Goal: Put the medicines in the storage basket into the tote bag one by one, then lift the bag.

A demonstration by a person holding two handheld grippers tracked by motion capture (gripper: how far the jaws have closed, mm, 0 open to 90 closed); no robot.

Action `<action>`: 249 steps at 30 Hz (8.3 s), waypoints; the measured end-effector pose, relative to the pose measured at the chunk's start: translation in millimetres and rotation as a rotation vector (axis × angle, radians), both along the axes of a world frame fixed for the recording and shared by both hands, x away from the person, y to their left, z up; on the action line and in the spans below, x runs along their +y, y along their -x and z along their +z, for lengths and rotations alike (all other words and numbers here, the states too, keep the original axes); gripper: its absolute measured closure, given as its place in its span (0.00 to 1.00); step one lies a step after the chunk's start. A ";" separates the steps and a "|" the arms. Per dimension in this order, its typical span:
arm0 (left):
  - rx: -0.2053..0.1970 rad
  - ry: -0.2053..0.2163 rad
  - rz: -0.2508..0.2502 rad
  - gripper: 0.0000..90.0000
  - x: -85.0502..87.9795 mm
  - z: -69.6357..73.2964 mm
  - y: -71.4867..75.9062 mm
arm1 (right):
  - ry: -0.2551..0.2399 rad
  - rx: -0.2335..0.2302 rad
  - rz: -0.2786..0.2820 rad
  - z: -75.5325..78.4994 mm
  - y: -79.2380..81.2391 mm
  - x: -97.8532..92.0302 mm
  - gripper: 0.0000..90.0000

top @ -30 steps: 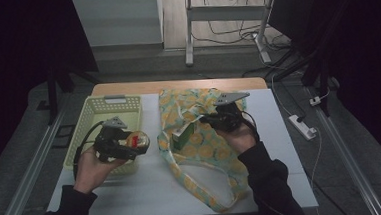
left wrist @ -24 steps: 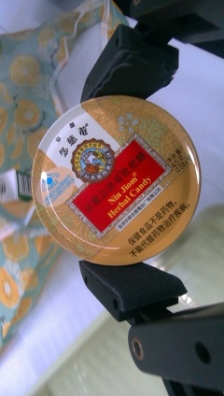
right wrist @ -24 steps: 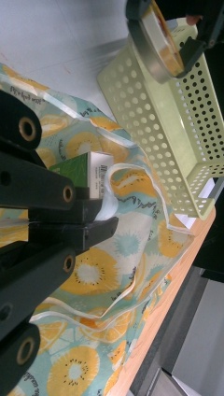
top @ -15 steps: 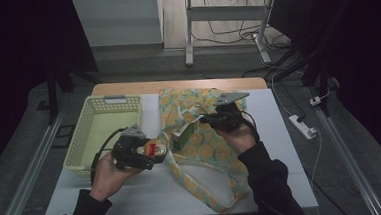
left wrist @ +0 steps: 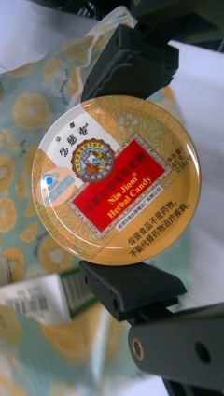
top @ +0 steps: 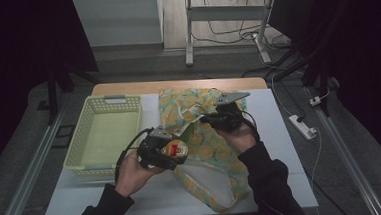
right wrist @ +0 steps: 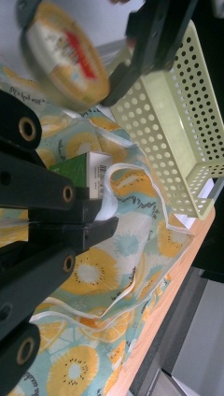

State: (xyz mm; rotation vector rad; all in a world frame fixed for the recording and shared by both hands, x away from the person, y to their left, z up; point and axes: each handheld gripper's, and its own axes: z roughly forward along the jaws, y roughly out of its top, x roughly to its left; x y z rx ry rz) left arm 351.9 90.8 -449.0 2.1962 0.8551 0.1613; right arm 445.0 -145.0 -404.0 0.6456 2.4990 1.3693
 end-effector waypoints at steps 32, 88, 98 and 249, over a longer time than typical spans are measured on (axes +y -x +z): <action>-0.055 -0.031 -0.006 0.23 -68.0 -30.9 -56.7 | -0.006 -0.007 -0.008 0.8 -2.1 -3.5 1.00; 0.011 0.054 -0.120 0.01 -20.9 -33.2 -24.5 | 0.006 -0.009 -0.005 0.8 -0.3 -2.8 1.00; 0.038 0.051 -0.107 0.00 -11.3 -42.1 -17.7 | 0.008 -0.006 -0.004 0.2 -0.3 -2.5 1.00; -0.071 0.127 0.017 0.97 25.6 124.6 -107.7 | 0.003 -0.054 0.000 83.0 -17.4 6.0 1.00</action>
